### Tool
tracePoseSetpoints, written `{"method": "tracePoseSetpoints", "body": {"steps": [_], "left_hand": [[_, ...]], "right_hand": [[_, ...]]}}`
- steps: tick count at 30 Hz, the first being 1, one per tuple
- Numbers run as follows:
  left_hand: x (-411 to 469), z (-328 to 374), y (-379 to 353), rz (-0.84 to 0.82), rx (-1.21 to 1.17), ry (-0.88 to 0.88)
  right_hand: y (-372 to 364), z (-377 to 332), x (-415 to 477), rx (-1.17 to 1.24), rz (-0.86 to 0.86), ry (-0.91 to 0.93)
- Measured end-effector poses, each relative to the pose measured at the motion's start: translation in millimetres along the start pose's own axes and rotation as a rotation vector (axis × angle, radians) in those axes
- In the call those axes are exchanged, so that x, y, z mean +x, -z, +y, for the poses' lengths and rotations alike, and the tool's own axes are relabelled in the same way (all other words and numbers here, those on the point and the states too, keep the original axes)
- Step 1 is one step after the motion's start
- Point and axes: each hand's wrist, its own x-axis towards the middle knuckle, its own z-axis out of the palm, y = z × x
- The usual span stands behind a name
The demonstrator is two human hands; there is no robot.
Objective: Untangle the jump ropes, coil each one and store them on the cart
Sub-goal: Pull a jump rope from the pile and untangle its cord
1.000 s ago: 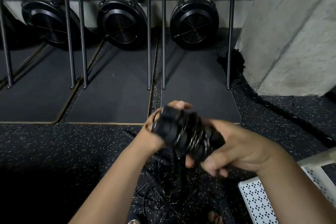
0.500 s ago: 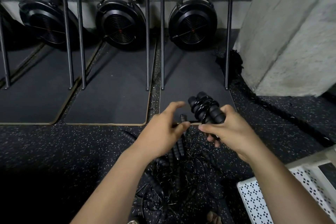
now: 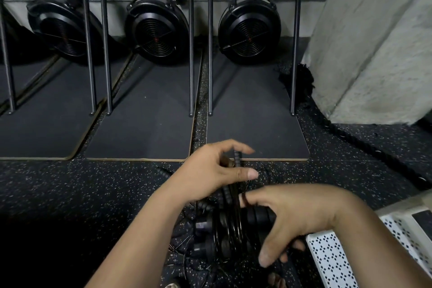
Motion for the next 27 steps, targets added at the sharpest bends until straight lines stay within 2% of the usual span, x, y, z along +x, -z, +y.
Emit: {"method": "tracePoseSetpoints", "body": {"steps": [3,6,10,12,14,19,24,27], "left_hand": [[3.5,2.6,-3.5,-0.056,-0.067,-0.001],[5.2,2.2,-8.1,0.007,-0.148,0.062],[6.4,-11.4,-15.4,0.154,0.151,0.059],[6.4,-7.5,-18.0,0.233,0.122,0.067],[9.6,-5.6,-20.1,0.222,0.071,0.054],[7.2,-2.9,-26.2,0.165,0.268,0.015],[4.8,-5.3,-23.9,0.099,0.362,-0.021],[3.5,-1.7,-24.2,0.084,0.375,-0.041]], "right_hand": [[3.2,-3.9,-13.9,0.153,-0.038,0.206],[6.9,2.6,-16.0,0.324,0.036,0.374],[10.6,6.9,-11.8,0.487,0.294,0.533],[12.1,5.0,-7.9,0.556,0.473,0.547],[13.3,3.0,-3.5,0.597,0.631,0.533],[21.8,15.5,12.2,0.556,0.939,0.381],[23.7,28.1,23.7,0.314,0.994,0.107],[25.1,31.9,31.0,0.064,1.004,-0.007]]}}
